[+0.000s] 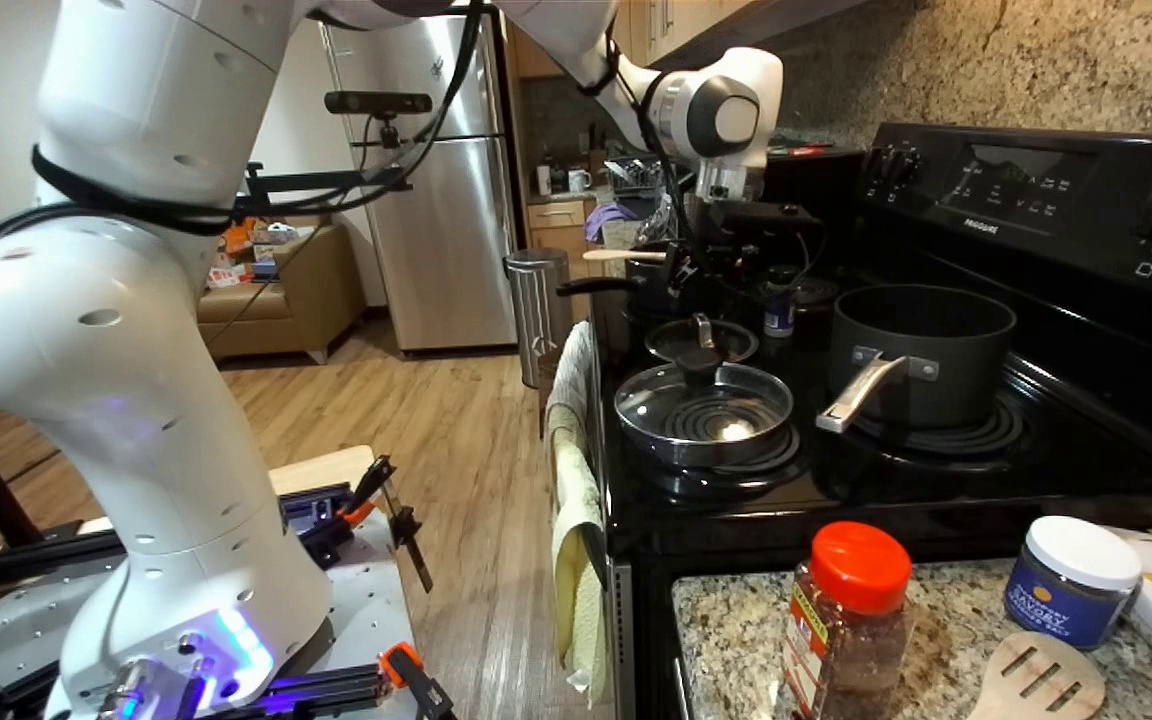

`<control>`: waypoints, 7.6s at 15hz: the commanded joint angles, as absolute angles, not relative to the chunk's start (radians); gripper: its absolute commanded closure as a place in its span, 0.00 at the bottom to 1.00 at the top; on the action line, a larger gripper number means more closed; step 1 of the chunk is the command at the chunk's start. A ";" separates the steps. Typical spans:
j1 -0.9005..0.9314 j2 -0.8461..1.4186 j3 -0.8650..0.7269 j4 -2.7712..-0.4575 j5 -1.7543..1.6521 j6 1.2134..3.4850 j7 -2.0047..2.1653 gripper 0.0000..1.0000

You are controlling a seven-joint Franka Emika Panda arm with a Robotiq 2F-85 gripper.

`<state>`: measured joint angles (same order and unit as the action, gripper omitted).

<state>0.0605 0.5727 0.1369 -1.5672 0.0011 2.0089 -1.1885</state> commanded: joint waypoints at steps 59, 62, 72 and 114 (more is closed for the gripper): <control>-0.114 0.260 -0.004 -1.578 0.156 1.902 -0.810 0.95; -0.123 0.268 -0.009 -1.581 0.157 1.904 -0.812 0.80; -0.177 0.342 -0.031 -1.480 0.240 1.911 -0.757 0.95; -0.278 0.606 0.015 -1.253 0.239 1.934 -0.814 0.95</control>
